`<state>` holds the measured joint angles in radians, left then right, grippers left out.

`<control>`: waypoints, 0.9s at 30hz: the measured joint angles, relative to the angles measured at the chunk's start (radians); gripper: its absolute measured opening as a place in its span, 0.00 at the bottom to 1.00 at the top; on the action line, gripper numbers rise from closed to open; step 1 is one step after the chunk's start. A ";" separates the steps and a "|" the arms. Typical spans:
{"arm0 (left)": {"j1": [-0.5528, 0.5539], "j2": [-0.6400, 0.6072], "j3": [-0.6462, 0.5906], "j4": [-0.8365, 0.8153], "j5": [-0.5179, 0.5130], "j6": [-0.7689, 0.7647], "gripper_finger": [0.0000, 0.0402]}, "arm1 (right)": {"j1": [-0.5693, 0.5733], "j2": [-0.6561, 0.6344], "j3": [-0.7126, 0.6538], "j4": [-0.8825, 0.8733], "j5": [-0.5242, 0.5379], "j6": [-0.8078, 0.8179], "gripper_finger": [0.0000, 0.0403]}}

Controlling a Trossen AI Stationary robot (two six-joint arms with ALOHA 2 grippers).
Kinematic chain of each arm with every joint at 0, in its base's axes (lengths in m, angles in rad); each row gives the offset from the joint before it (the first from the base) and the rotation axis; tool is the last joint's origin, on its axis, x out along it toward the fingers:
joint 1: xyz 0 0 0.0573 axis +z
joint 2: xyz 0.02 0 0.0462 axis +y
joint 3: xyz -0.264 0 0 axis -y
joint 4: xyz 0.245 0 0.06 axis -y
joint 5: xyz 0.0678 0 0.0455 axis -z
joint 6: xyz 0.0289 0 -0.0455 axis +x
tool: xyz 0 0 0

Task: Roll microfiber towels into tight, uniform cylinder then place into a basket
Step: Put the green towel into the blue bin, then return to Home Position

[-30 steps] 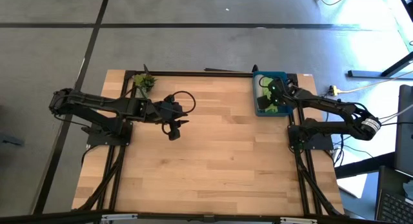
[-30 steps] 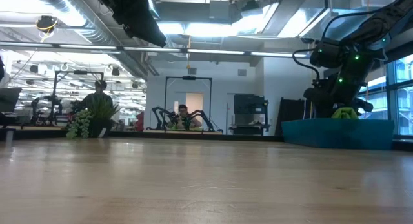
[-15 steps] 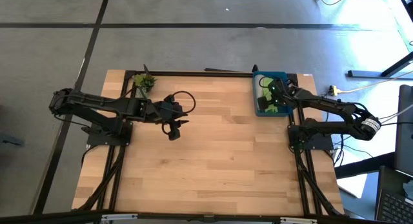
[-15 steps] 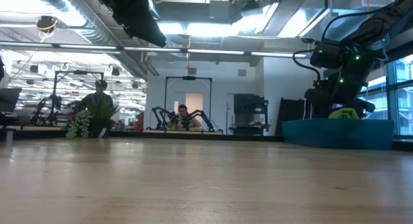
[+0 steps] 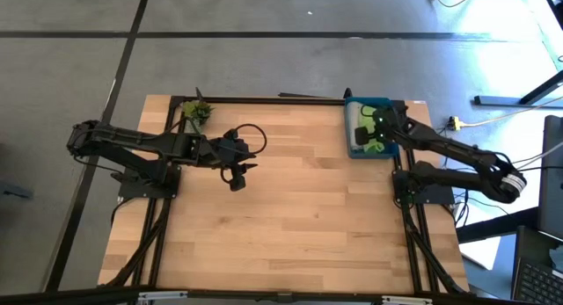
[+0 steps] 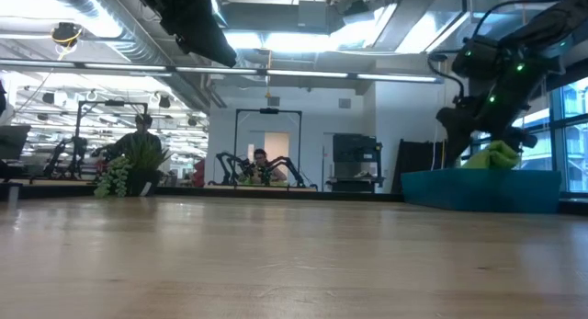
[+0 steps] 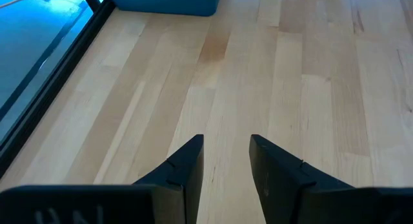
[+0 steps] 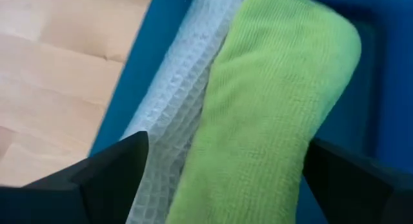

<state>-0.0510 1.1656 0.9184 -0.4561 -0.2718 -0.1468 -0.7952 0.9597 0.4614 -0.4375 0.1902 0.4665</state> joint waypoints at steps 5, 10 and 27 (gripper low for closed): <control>0.000 0.000 0.000 0.000 0.000 0.000 0.29 | 0.000 -0.088 0.000 -0.037 0.015 -0.002 0.96; 0.000 0.000 0.000 0.000 0.000 0.000 0.29 | 0.000 -0.130 0.000 -0.107 0.038 0.001 0.96; 0.000 0.000 0.000 0.000 0.000 0.000 0.29 | 0.070 -0.238 0.000 0.152 -0.279 -0.134 0.96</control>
<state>-0.0513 1.1656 0.9184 -0.4557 -0.2722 -0.1468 -0.7254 0.7219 0.4618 -0.2858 -0.0889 0.3326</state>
